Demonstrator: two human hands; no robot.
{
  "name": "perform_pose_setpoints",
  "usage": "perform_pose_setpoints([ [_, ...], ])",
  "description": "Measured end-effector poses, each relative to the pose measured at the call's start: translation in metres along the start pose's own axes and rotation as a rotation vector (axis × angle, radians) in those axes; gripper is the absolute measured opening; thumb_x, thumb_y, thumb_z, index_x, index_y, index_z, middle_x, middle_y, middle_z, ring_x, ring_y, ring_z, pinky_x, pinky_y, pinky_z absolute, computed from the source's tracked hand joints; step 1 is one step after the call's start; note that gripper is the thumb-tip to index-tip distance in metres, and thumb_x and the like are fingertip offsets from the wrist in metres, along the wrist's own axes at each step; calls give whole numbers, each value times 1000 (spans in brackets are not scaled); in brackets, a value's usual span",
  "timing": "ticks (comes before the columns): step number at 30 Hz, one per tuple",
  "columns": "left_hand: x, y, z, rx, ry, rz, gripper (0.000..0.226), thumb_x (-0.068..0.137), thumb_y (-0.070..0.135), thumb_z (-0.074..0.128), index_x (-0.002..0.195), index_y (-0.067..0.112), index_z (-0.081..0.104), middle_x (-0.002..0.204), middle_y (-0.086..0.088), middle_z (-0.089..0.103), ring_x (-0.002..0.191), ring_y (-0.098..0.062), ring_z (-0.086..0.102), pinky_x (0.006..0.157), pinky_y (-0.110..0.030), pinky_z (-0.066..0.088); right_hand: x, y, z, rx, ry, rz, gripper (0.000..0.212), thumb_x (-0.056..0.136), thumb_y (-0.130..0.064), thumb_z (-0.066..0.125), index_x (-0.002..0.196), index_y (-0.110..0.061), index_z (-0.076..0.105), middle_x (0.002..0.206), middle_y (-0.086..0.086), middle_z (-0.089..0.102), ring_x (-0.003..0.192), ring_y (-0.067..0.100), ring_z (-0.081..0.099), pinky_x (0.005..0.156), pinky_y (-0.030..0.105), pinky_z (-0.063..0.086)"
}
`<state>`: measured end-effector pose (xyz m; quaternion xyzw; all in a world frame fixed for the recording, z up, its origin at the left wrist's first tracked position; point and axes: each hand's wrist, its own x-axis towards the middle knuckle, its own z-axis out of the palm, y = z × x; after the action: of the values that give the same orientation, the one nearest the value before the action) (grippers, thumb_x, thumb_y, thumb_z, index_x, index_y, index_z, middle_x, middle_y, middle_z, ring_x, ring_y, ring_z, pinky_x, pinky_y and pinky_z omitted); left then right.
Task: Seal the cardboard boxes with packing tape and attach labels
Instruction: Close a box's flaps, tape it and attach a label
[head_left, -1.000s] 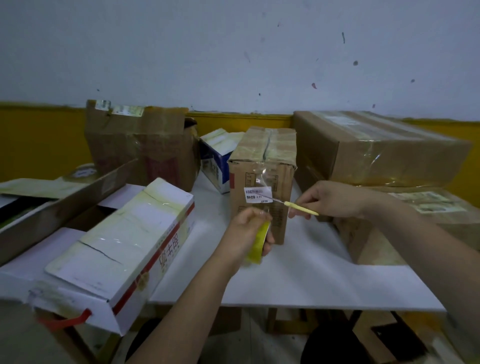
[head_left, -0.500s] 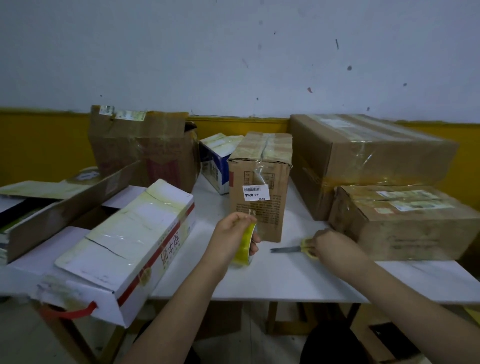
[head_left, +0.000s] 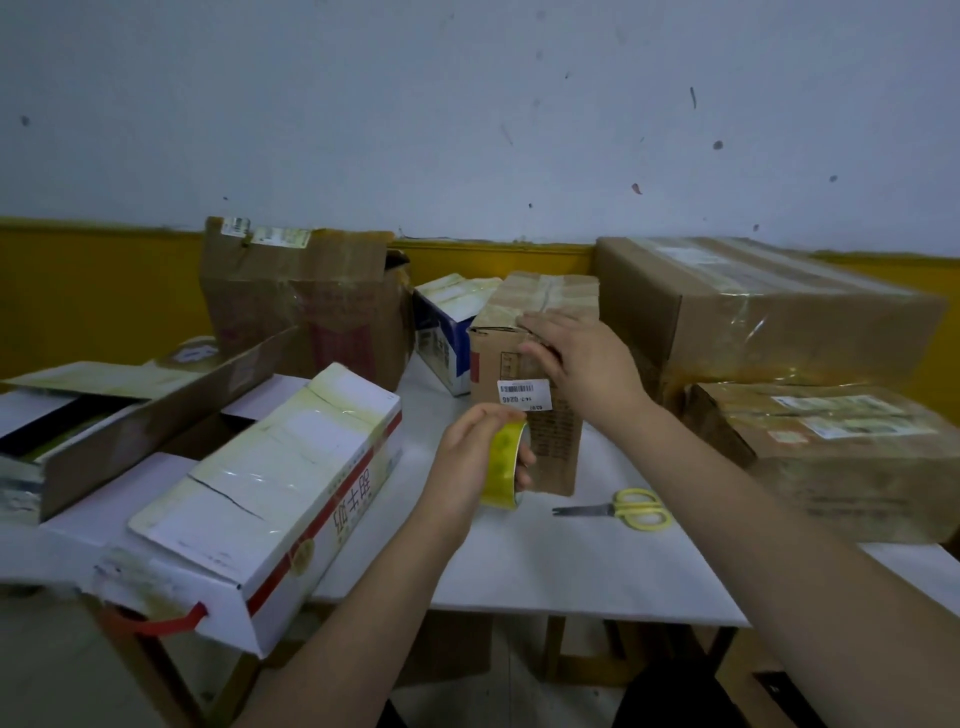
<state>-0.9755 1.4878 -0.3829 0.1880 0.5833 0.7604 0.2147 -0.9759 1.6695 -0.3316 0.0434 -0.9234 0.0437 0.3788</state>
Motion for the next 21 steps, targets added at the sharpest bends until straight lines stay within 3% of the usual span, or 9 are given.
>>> perform_pose_setpoints([
  [3,-3,0,-4,7,18,4,23,98,22,56,114,8,66,73,-16,65,54,-24,58,53,-27,50,-1,4,4,-67,70,-36,38,97,-35,59,129,-15,66,129,4,67,121,24,60,100,35,45],
  [5,-5,-1,-5,-6,34,-7,25,97,21,56,115,6,65,72,-16,65,53,-23,58,53,-27,50,0,1,3,-151,-12,-23,49,96,-38,60,139,-15,56,139,5,60,130,25,53,106,38,40],
  [8,-13,2,-3,-1,35,-55,28,97,24,54,115,6,65,73,-15,66,54,-24,59,55,-29,51,-14,-13,1,-347,-141,-73,76,95,-38,60,156,-12,24,161,7,30,150,23,24,120,34,15],
  [10,-20,7,-2,-44,18,-116,29,95,26,53,105,3,66,70,-17,65,52,-26,59,56,-30,51,-35,-32,0,-269,-83,-148,66,99,-33,51,157,-13,25,163,4,24,151,20,18,122,32,6],
  [12,-28,9,-4,-60,-18,-129,40,100,32,41,98,1,65,68,-18,63,51,-26,59,56,-30,50,-57,-59,-2,98,-60,-55,54,103,-41,37,151,-17,40,156,0,39,144,15,33,119,32,24],
  [14,-36,7,-10,-33,-38,-96,58,107,39,21,99,2,66,70,-18,67,55,-26,63,57,-30,52,-68,-80,-4,443,-170,130,58,99,-57,35,143,-23,50,139,-6,56,126,6,50,105,26,41],
  [17,-53,7,-19,-28,-26,-106,63,108,42,15,104,6,66,77,-20,70,56,-28,66,58,-31,56,-74,-93,1,468,-188,167,36,91,-46,64,118,-23,68,107,-12,67,97,-1,59,84,17,46],
  [21,-71,15,-27,59,-68,-187,50,105,32,26,99,0,64,78,-20,67,57,-29,65,64,-34,54,-79,-102,5,540,-112,305,4,86,-27,75,90,-26,75,84,-15,69,82,-2,64,76,18,51],
])
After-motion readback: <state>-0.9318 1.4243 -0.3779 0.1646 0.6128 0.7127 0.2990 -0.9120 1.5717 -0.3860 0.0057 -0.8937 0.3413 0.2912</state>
